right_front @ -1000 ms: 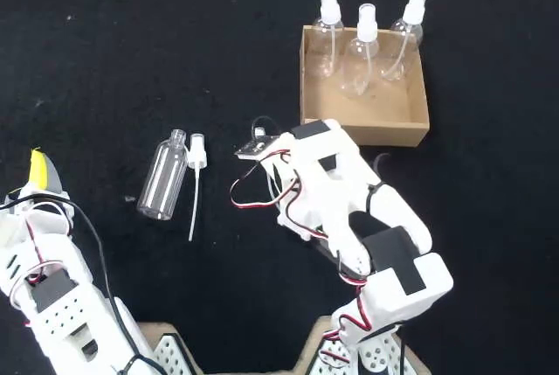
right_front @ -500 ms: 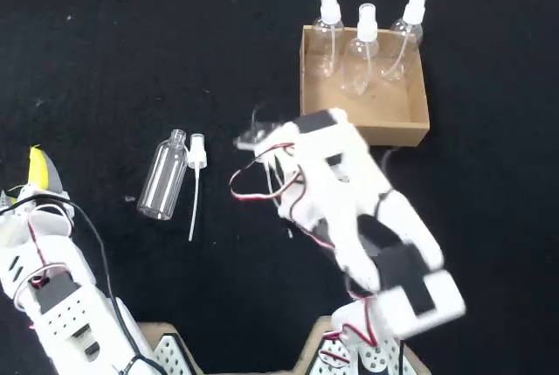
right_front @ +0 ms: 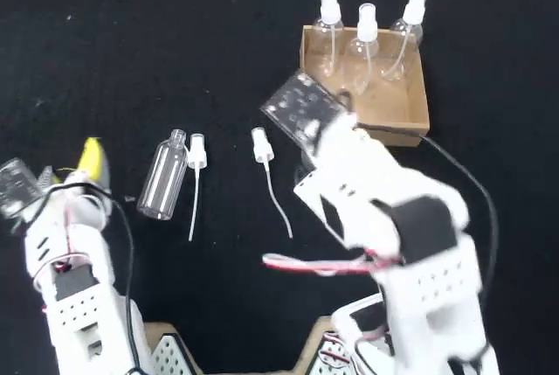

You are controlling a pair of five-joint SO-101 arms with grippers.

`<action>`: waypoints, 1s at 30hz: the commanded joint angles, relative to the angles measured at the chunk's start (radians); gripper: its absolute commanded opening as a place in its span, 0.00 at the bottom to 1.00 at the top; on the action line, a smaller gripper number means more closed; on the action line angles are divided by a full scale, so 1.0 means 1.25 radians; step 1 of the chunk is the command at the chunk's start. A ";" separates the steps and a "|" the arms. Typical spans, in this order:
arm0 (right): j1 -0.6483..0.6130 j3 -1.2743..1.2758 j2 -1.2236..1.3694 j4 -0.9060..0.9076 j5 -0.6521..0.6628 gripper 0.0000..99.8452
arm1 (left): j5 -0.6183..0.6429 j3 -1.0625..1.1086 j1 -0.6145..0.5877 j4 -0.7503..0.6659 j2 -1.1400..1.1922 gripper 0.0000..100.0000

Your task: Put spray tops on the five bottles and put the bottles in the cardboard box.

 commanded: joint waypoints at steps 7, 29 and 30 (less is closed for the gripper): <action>-0.222 0.309 -0.289 -0.347 -0.079 0.19 | -0.049 -0.093 0.166 0.183 -0.010 0.29; -0.063 0.640 -0.560 -0.520 -0.216 0.19 | -0.108 -0.250 0.293 0.425 -0.001 0.29; -0.052 0.650 -0.566 -0.520 -0.216 0.19 | -0.108 -0.290 0.299 0.477 -0.001 0.29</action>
